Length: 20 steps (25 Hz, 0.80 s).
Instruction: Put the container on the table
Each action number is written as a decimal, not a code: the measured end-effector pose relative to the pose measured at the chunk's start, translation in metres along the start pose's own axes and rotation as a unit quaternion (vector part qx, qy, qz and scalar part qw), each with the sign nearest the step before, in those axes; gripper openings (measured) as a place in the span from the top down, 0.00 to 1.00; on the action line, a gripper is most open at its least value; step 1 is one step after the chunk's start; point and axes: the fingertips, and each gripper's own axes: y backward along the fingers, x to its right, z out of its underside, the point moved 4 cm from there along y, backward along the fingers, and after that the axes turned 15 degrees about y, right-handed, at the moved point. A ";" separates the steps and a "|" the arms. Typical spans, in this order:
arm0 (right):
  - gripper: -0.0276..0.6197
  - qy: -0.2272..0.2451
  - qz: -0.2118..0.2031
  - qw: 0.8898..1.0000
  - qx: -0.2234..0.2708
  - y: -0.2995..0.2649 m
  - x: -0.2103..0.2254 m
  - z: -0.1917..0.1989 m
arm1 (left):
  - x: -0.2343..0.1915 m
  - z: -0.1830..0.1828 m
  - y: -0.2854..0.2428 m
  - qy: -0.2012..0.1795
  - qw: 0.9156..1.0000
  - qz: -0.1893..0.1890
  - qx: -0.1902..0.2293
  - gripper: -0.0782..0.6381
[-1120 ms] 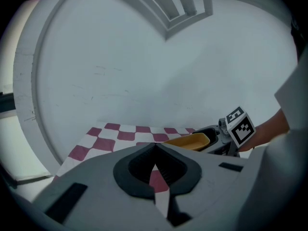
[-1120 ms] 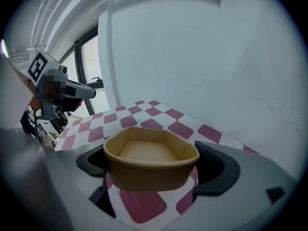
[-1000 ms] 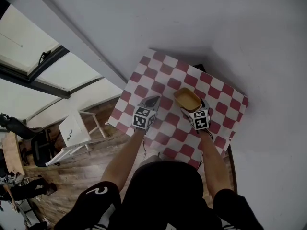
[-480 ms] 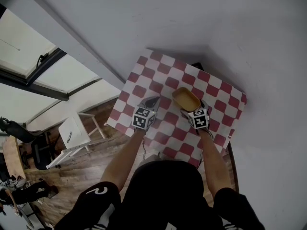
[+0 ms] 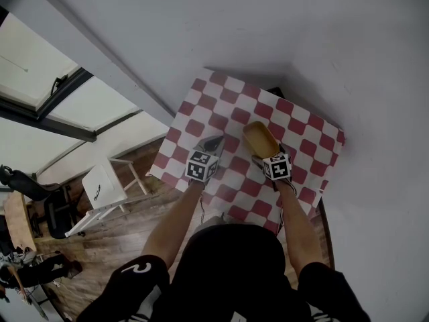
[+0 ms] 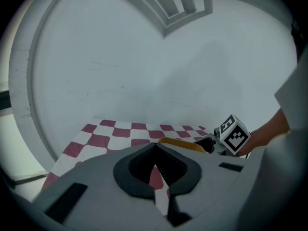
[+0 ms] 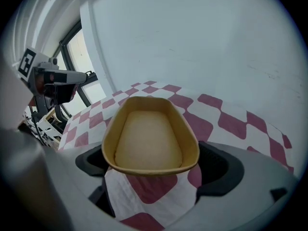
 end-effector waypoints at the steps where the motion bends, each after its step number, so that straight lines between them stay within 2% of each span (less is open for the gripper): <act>1: 0.10 -0.003 -0.003 1.000 0.001 0.000 -0.001 0.000 | 0.000 0.000 0.000 0.000 1.000 0.000 0.000 0.86; 10: 0.07 -0.021 -0.008 1.000 0.021 0.011 -0.004 -0.002 | 0.002 0.003 0.004 0.002 1.000 0.000 0.000 0.86; 20: 0.08 -0.043 0.045 0.992 0.107 0.068 0.013 -0.035 | 0.010 0.002 0.011 0.005 1.000 0.006 0.008 0.86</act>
